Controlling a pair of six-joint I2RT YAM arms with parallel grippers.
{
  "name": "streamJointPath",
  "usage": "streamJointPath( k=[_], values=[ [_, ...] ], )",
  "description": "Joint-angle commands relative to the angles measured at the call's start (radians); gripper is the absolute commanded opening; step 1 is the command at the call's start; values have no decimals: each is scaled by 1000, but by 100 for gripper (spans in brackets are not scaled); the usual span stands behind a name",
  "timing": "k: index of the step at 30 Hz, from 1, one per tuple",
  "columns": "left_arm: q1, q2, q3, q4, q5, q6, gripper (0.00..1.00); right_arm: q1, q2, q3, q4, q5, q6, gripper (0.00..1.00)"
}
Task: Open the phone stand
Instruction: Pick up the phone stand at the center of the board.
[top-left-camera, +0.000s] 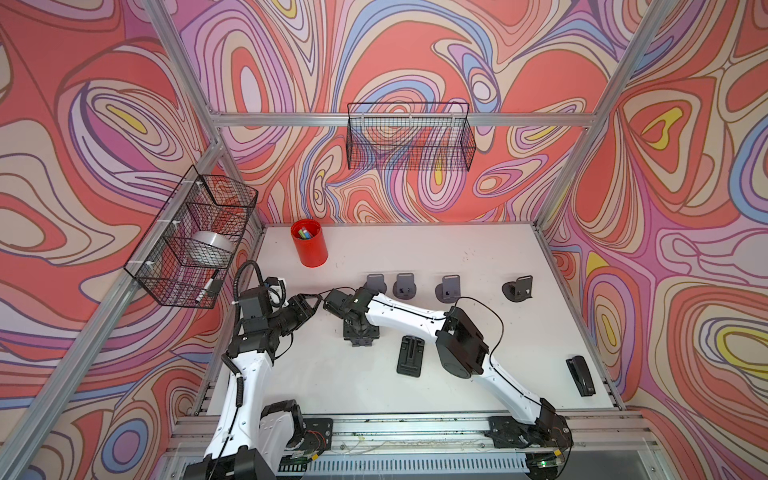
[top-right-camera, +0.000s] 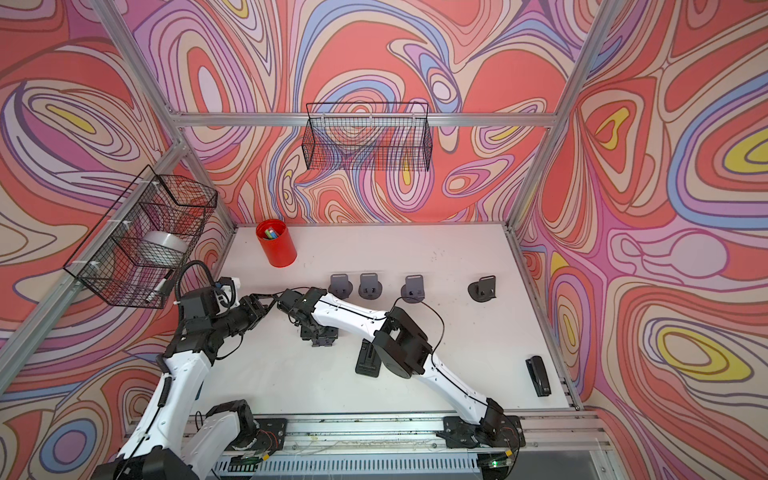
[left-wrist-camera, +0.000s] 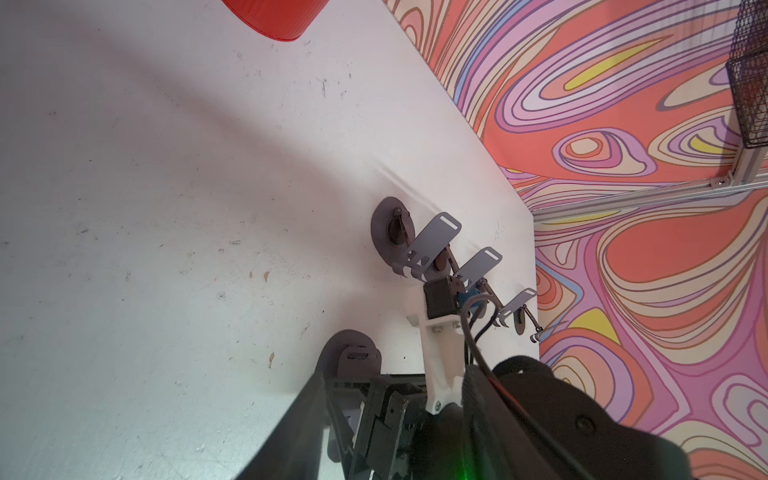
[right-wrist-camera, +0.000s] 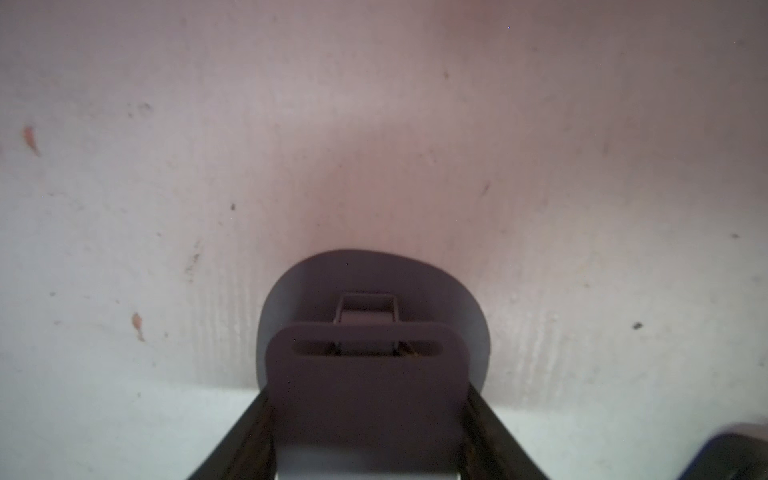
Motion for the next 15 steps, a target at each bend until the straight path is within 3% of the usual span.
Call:
streamJointPath(
  k=[1,10,15],
  values=[
    [6,22,-8,30,40,-14,50,-11,-86,-99,21,19,8,35],
    [-11,74,-17,83,144,-35,47,-41,-284,-258,128,-14,-91,26],
    [-113,74,-11,65,177,-21,47,-76,-373,-324,184,-56,-131,24]
  ],
)
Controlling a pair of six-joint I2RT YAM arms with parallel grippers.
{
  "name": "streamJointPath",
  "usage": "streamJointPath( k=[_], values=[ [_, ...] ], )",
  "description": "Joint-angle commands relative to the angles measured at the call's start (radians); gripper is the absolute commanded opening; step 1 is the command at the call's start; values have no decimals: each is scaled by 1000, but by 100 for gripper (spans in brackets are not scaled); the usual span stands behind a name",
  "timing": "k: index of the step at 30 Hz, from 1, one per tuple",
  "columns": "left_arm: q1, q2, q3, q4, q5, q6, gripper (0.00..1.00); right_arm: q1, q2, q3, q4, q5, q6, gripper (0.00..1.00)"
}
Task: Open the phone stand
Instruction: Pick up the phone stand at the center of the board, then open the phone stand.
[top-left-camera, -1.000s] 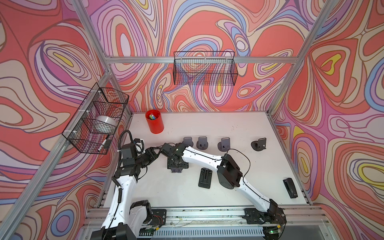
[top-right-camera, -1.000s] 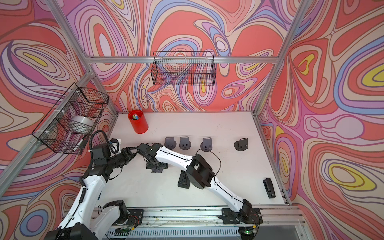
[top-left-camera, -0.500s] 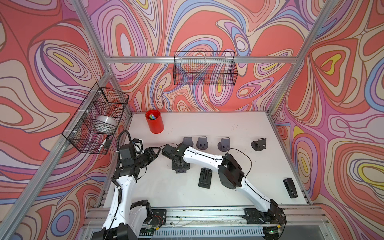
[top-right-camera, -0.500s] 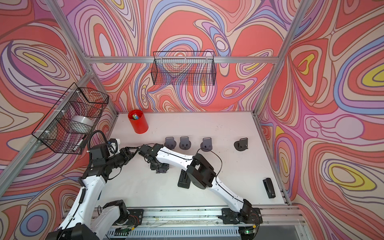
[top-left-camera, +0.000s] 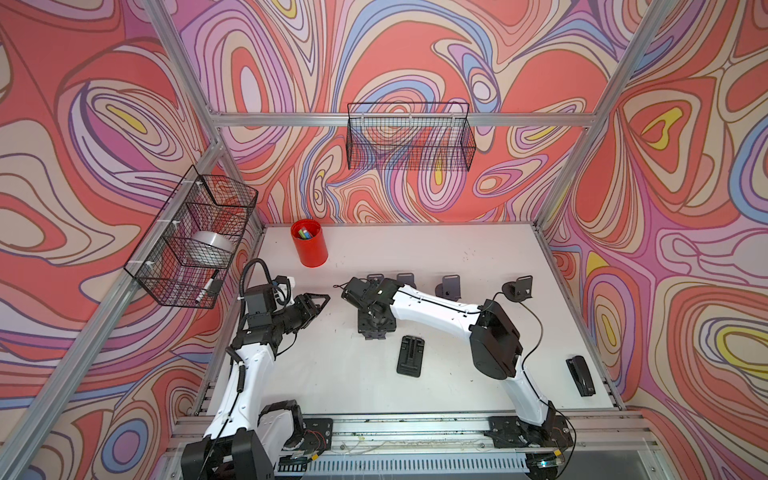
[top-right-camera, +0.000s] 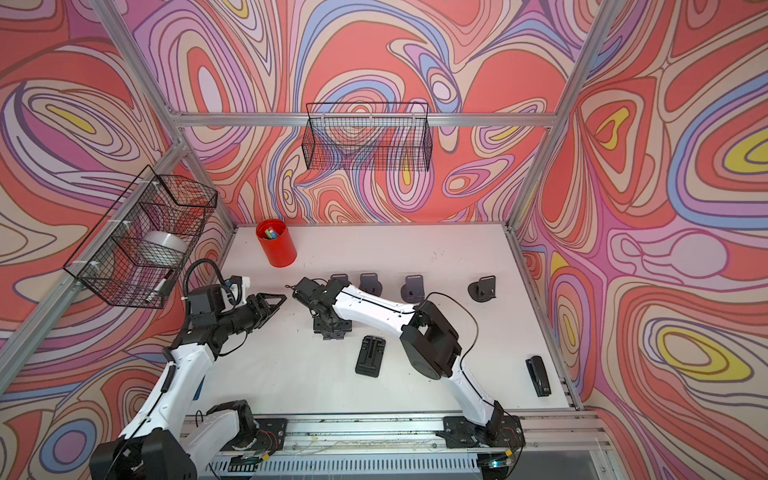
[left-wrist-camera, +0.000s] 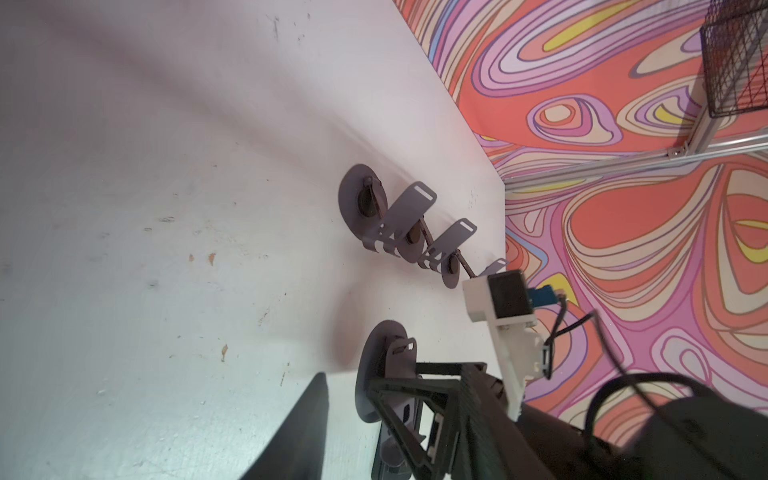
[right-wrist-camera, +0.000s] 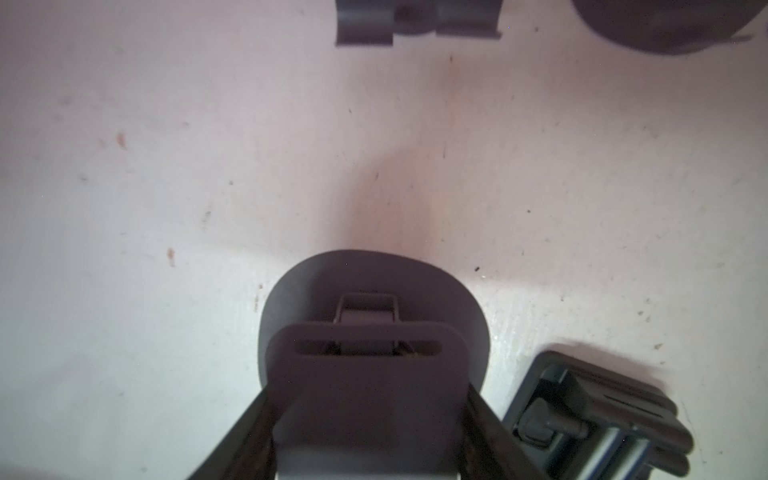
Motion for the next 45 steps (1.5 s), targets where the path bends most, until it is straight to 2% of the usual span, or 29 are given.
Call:
streamJointPath(
  k=[1,5,9,17,23,32,37,45],
  values=[
    [-71,4,-8,17,54,4,47,-25,-79,-43,67,-32,-48,24],
    [-122,16,-52,95,119,-42,46,-50,-138,-86,108,-57,-76,23],
    [-155,14,-90,199,147,-114,41,-71,-188,-118,135,-80,-100,22],
    [-290,6,-154,333,68,-173,33,-120,-238,-139,179,-142,-110,21],
    [-316,17,-199,430,33,-212,33,-125,-257,-147,186,-149,-108,21],
    [-374,103,-183,560,-15,-232,35,-126,-274,-162,212,-177,-95,20],
    [-404,148,-150,575,-37,-220,35,-125,-268,-158,222,-192,-93,18],
    [-407,173,-139,637,-58,-242,28,-125,-269,-158,237,-209,-87,17]
  ],
)
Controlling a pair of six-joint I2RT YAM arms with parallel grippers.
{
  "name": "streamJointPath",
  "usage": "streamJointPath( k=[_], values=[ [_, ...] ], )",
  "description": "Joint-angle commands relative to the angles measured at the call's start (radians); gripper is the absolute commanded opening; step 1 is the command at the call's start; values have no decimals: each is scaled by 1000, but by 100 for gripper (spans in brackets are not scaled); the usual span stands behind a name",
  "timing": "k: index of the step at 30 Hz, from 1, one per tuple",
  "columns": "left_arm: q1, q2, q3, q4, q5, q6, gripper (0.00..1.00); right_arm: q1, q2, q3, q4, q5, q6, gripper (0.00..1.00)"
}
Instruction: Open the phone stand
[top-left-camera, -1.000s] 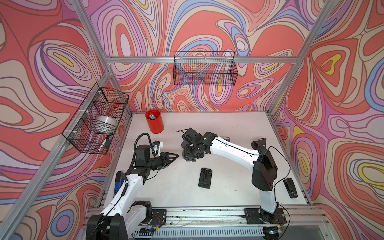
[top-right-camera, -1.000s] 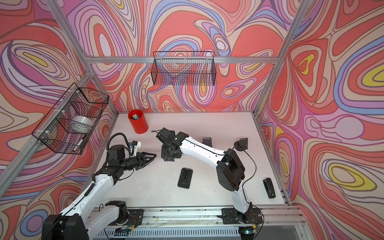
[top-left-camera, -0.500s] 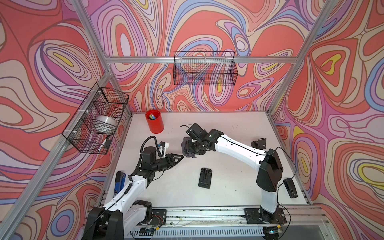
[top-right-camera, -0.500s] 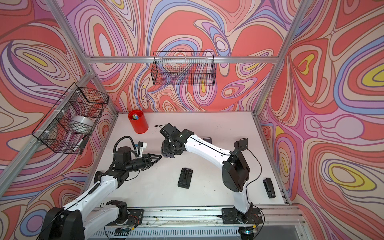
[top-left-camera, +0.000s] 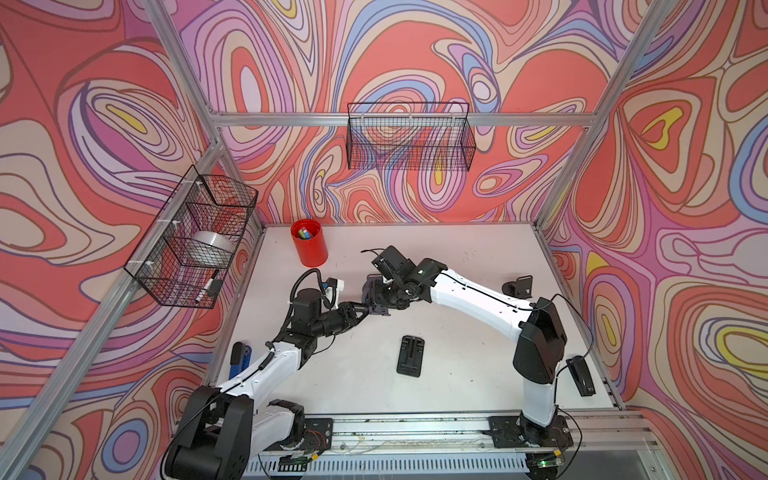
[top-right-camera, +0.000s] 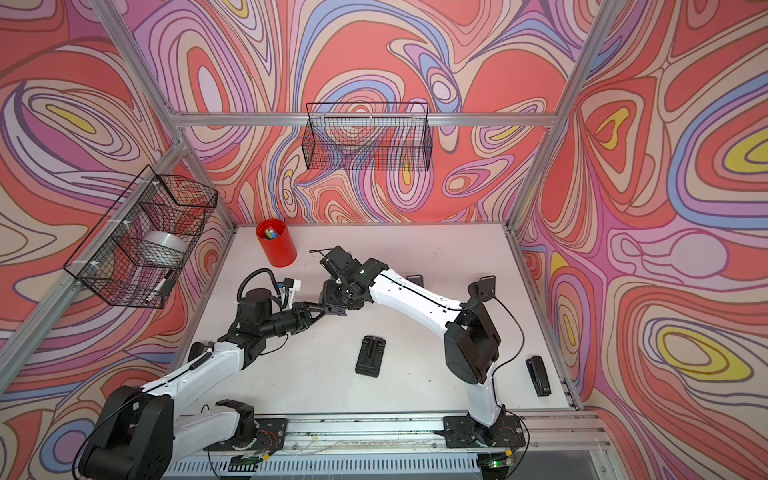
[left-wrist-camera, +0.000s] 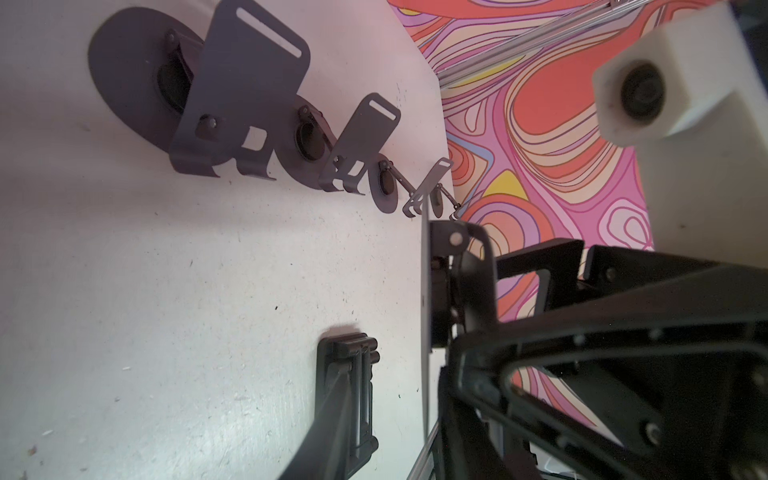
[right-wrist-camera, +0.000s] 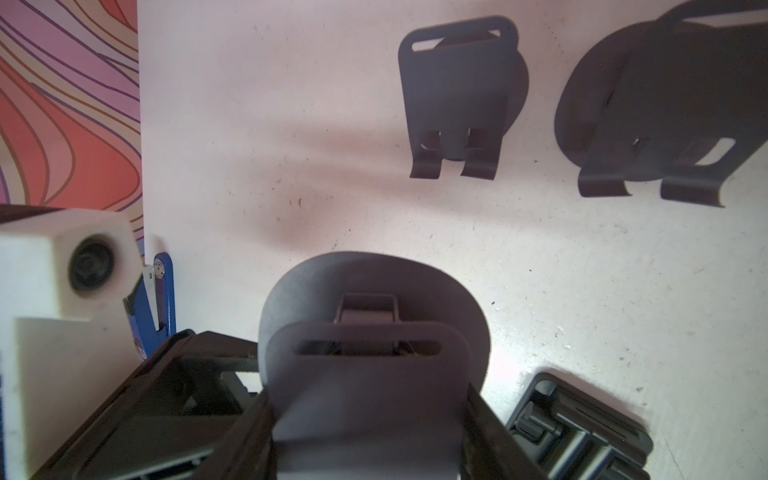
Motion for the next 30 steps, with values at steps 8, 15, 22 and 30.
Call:
streamJointPath(
  k=[8,15,22,30],
  values=[
    [-16,46,25,164,-22,-49,20,1,-43,-20,62,-45,23,16],
    [-24,46,25,209,-50,-42,7,1,-51,-23,66,-70,29,15],
    [-28,23,10,234,-84,-12,0,-1,-71,-22,46,-80,30,13],
    [-28,16,-5,157,-111,96,0,-42,-116,24,-35,-157,16,12]
  ],
)
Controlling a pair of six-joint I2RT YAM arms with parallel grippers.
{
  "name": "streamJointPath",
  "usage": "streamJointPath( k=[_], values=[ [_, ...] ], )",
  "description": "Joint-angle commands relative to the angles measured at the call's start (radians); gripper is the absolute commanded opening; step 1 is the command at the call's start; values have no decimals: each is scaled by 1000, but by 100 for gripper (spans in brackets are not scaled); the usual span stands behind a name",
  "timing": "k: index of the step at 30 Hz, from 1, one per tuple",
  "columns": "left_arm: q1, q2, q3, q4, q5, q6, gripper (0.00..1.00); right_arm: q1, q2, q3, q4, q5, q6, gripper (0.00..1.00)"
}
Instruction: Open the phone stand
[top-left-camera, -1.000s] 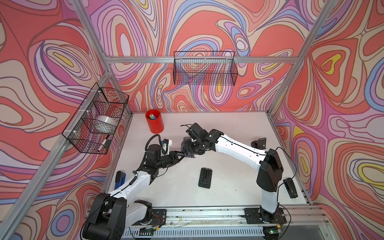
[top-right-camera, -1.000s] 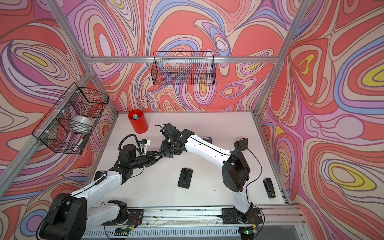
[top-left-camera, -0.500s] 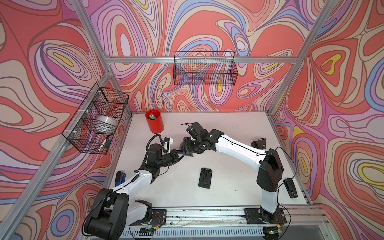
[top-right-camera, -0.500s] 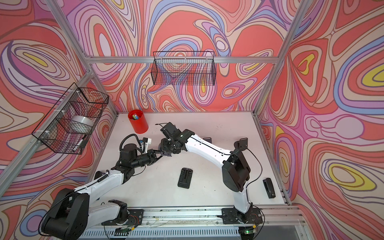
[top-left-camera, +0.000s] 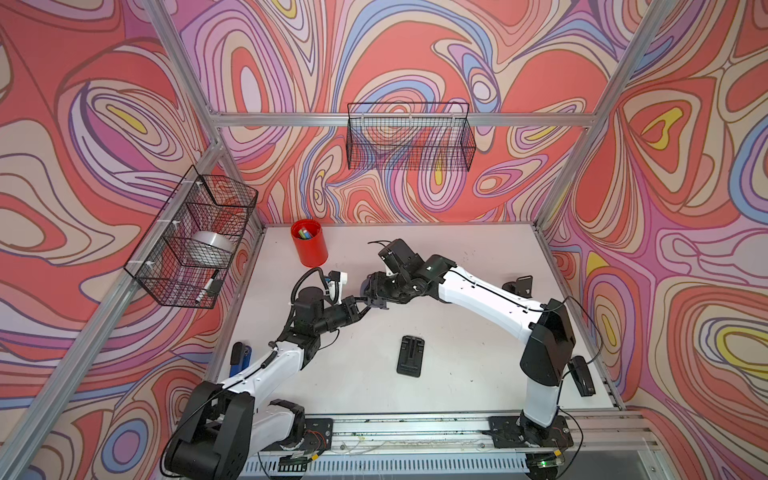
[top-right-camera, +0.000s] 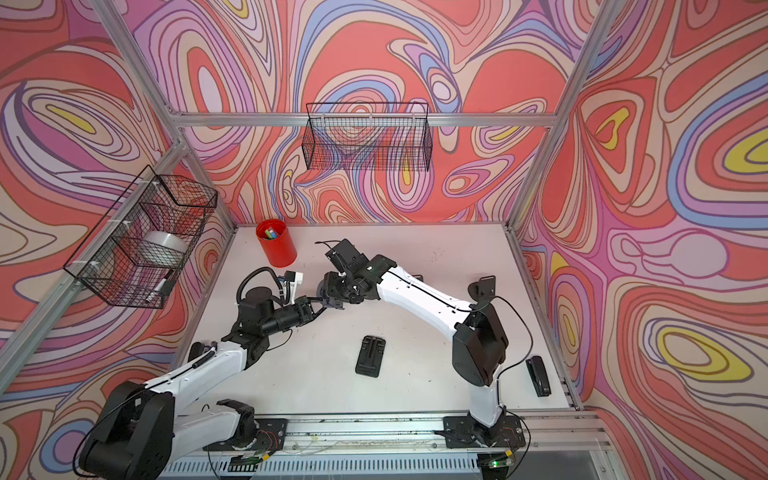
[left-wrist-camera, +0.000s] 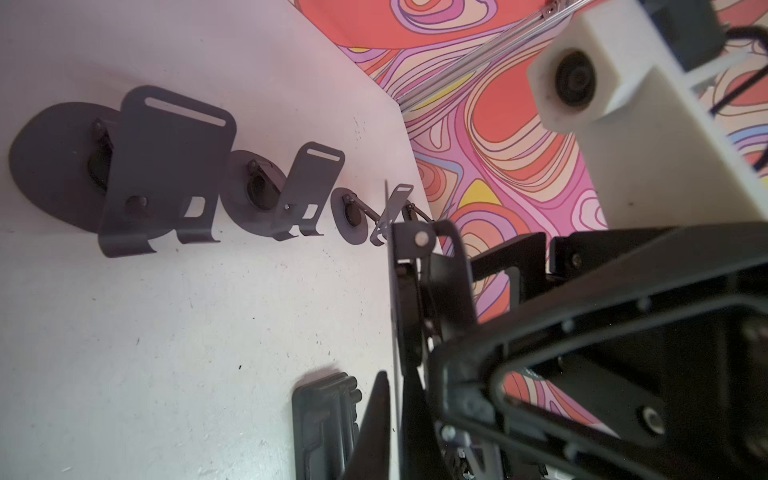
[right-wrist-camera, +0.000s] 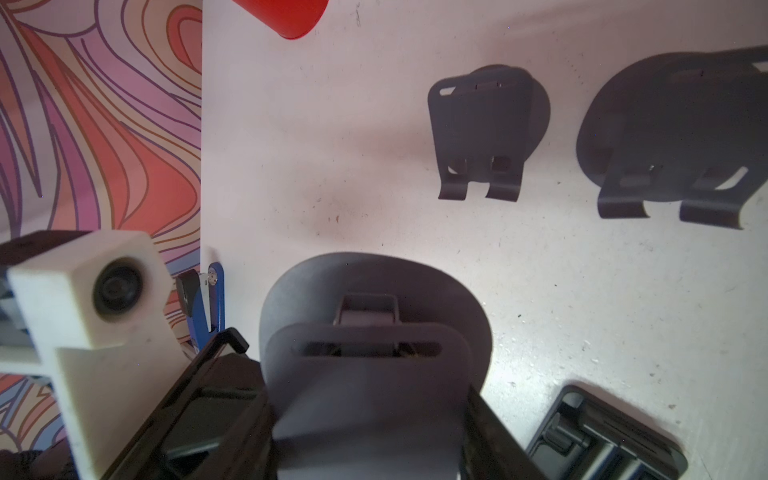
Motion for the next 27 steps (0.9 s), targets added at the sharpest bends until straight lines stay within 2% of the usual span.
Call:
streamJointPath(
  k=[1,9,19,27],
  values=[
    [11,3,-6,-28,-83,74,0,-15,-67,46,-94,-101,-13,12],
    [11,-11,-3,-128,-123,185,0,-48,-70,112,-234,-183,-73,12],
    [11,0,-20,-132,-147,216,0,-63,-89,121,-250,-246,-87,11],
    [12,2,-31,-144,-169,265,0,-120,-104,149,-306,-355,-107,11]
  ],
)
